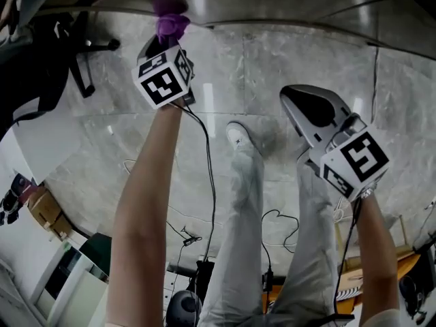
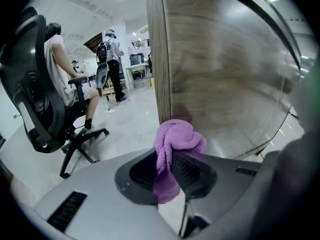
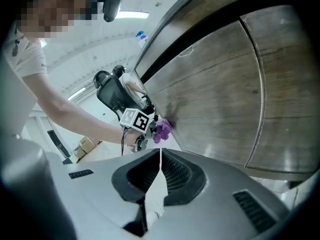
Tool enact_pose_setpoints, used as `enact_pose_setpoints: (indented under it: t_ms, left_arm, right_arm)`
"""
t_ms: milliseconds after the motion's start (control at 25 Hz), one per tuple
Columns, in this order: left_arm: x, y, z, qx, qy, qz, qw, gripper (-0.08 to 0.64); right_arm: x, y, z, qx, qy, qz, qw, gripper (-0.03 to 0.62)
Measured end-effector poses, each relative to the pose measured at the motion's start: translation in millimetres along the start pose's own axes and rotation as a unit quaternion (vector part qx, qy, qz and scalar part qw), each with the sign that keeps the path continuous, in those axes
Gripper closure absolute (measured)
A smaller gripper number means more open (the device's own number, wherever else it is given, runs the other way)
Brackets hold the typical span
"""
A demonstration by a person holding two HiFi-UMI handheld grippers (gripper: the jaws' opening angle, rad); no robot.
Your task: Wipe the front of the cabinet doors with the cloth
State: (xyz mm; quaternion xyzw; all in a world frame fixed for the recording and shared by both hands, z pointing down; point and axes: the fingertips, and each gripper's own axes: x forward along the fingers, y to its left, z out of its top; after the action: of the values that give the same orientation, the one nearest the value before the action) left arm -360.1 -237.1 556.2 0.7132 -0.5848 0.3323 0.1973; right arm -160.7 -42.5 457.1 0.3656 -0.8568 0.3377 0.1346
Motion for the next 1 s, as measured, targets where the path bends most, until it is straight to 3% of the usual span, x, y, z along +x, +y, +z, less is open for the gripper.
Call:
enact_pose_setpoints:
  t_ms: [160,440,680,840,1000]
  left_arm:
    - [-32,-2,28,-0.012,-0.013,0.004,0.9998,0.483]
    - [-94,6,98,-0.018,-0.054,0.009,0.9983,0.483]
    - [-160,19,167,-0.034,-0.134,0.015,0.9903,0.483]
    - [-192,19,193,-0.049,-0.170,0.003,0.9842,0.483]
    - [-222,16,187,-0.073,-0.162,-0.033,0.9837,0.483]
  right_arm:
    - [-27,12,8,-0.016,0.017,0.001,1.000,0.563]
    - [-65,24,55,-0.034,0.013,-0.003,0.999,0.563]
    - [-94,38,99,-0.046,-0.008,-0.019,0.999,0.563]
    - [-114,52,112,-0.061,-0.010,-0.026,0.998,0.563]
    - [-144,73,121,-0.066,-0.017,-0.041,0.997,0.563]
